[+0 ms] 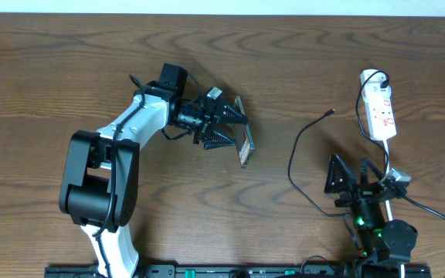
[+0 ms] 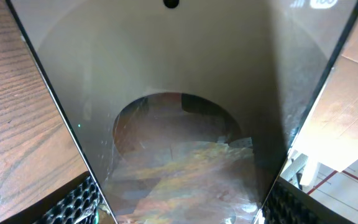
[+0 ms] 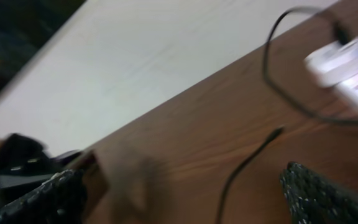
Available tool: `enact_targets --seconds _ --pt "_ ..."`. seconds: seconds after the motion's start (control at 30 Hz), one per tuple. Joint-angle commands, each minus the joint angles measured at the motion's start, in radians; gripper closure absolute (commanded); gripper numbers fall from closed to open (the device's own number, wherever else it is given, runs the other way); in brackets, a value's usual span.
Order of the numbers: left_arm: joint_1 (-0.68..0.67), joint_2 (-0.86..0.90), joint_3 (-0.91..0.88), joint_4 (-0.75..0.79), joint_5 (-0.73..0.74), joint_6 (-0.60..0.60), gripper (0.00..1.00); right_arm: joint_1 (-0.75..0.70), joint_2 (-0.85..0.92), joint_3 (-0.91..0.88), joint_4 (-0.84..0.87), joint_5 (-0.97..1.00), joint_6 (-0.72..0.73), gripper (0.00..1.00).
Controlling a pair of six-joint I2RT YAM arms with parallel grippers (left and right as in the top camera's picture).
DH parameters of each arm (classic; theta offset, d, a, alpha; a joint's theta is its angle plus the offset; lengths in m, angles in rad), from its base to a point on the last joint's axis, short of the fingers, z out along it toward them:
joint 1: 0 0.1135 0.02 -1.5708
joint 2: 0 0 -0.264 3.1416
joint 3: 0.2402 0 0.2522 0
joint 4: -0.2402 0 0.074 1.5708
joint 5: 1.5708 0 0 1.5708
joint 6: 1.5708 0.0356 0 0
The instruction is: Plug charger to phone and switch on socket
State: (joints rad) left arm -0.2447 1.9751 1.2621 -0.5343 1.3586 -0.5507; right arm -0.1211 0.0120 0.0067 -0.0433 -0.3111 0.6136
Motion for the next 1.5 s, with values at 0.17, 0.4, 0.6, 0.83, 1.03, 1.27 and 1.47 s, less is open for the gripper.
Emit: enact_targets --seconds 0.17,0.4,0.6,0.83,1.03,1.27,1.47 --pt "0.002 0.001 -0.005 0.002 0.044 -0.005 0.42 0.007 -0.005 0.013 -0.009 -0.222 -0.17 0.01" --pt "0.002 0.001 -0.005 0.002 0.044 -0.005 0.42 0.007 0.014 0.186 -0.221 -0.144 -0.357 0.01" --pt "0.002 0.001 -0.005 0.002 0.044 -0.005 0.42 0.007 0.096 0.388 -0.466 -0.108 -0.462 0.01" --pt "0.002 0.001 -0.005 0.002 0.044 -0.005 0.42 0.007 0.255 0.56 -0.6 -0.179 -0.469 0.01" --pt "0.002 0.001 -0.005 0.002 0.044 -0.005 0.42 0.023 0.422 0.675 -0.699 -0.291 -0.468 0.01" --pt "0.002 0.001 -0.005 0.002 0.044 -0.005 0.42 0.209 0.645 0.784 -0.753 -0.291 -0.453 0.01" --pt "0.002 0.001 -0.005 0.002 0.044 -0.005 0.42 0.431 0.781 0.791 -0.742 -0.098 -0.386 0.01"
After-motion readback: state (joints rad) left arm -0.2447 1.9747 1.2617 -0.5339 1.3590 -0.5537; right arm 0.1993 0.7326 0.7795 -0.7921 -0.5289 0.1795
